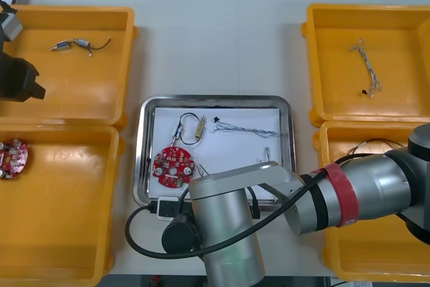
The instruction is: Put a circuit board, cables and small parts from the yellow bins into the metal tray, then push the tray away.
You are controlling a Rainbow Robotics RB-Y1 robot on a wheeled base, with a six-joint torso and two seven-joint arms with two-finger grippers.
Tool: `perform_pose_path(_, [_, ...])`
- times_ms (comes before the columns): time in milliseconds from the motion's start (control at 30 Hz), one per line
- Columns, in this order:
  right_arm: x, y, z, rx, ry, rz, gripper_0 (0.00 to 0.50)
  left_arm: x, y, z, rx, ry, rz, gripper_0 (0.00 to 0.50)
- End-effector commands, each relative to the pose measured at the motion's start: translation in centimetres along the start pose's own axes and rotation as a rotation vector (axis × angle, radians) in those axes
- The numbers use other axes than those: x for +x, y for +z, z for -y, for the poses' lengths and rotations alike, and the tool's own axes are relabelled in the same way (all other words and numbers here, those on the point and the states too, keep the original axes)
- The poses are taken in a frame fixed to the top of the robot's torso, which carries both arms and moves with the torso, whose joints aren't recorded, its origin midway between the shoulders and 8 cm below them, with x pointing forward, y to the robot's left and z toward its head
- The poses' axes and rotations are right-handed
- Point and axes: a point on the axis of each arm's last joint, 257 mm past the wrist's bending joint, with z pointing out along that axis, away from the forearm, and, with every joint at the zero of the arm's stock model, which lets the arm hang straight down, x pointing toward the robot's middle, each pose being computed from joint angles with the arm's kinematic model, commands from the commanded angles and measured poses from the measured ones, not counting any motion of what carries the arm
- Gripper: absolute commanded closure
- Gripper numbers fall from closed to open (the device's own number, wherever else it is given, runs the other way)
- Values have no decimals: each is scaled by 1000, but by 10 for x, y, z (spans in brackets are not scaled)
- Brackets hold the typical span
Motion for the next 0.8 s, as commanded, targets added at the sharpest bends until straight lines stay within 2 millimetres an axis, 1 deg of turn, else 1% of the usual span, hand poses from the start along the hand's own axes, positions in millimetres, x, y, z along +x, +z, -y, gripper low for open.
perform_pose_path(33, [-2, -8, -7, -8, -3, 33, 400, -1, -14, -23, -48, 48, 12, 0])
perform_pose_path(67, [-2, -8, -6, -8, -2, 34, 427, -1, -14, -23, -48, 48, 12, 0])
perform_pose_path(167, [0, -8, -4, -5, 2, 29, 459, -1, -14, -23, -48, 48, 12, 0])
perform_pose_path(267, [3, -7, -1, -1, 7, 26, 468, -1, -14, -23, -48, 48, 12, 0])
perform_pose_path(433, [7, -9, 10, 28, 14, 32, 477, -1, -14, -23, -48, 48, 12, 0])
perform_pose_path(500, [9, -11, 19, 57, 11, 40, 486, -1, -14, -23, -48, 48, 12, 0])
perform_pose_path(800, [7, -22, 44, 110, -1, 56, 500, -1, -14, -23, -48, 48, 12, 0])
